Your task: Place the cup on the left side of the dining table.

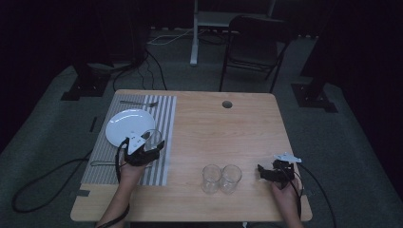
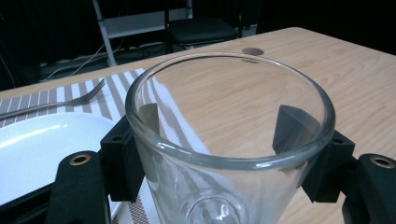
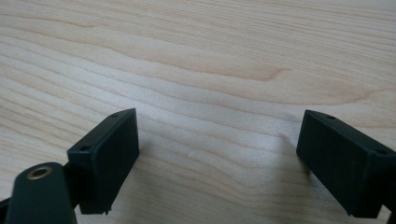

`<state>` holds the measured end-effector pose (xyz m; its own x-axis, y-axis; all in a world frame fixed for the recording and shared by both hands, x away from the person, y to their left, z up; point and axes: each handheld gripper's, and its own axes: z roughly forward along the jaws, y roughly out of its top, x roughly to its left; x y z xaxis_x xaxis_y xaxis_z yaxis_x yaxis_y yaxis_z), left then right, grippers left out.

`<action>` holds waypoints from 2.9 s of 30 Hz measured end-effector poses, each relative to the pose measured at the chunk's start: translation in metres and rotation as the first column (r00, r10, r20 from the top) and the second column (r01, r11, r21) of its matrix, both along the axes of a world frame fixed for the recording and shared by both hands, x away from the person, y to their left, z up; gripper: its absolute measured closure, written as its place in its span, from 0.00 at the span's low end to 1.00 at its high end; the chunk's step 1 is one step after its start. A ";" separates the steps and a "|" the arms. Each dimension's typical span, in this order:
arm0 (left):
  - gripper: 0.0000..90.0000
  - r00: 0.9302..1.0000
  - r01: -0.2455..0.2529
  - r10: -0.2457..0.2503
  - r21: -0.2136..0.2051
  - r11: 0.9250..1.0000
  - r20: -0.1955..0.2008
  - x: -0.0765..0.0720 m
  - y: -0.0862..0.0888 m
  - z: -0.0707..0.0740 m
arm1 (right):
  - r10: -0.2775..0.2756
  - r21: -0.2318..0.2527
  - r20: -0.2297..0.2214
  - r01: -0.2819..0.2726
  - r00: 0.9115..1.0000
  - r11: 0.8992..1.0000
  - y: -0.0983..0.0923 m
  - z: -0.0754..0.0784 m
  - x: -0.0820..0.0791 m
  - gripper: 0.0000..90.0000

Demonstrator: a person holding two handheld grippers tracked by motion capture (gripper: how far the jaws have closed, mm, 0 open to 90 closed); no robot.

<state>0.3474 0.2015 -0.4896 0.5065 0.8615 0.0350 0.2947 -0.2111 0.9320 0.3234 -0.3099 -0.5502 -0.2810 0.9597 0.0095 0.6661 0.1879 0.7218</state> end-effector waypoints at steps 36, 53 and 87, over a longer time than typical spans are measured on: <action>0.32 0.995 -0.061 0.064 0.039 0.997 -0.074 0.008 0.018 -0.025 | 0.000 0.000 0.000 0.000 1.000 1.000 0.000 0.000 0.000 0.14; 0.10 0.984 -0.114 0.119 0.046 0.992 -0.134 -0.013 0.027 -0.020 | 0.000 0.000 0.000 0.000 1.000 1.000 0.000 0.000 0.000 0.14; 0.00 0.927 -0.281 0.299 0.107 0.954 -0.226 -0.079 0.078 -0.023 | 0.000 0.001 0.000 0.000 1.000 1.000 0.000 0.000 0.000 0.14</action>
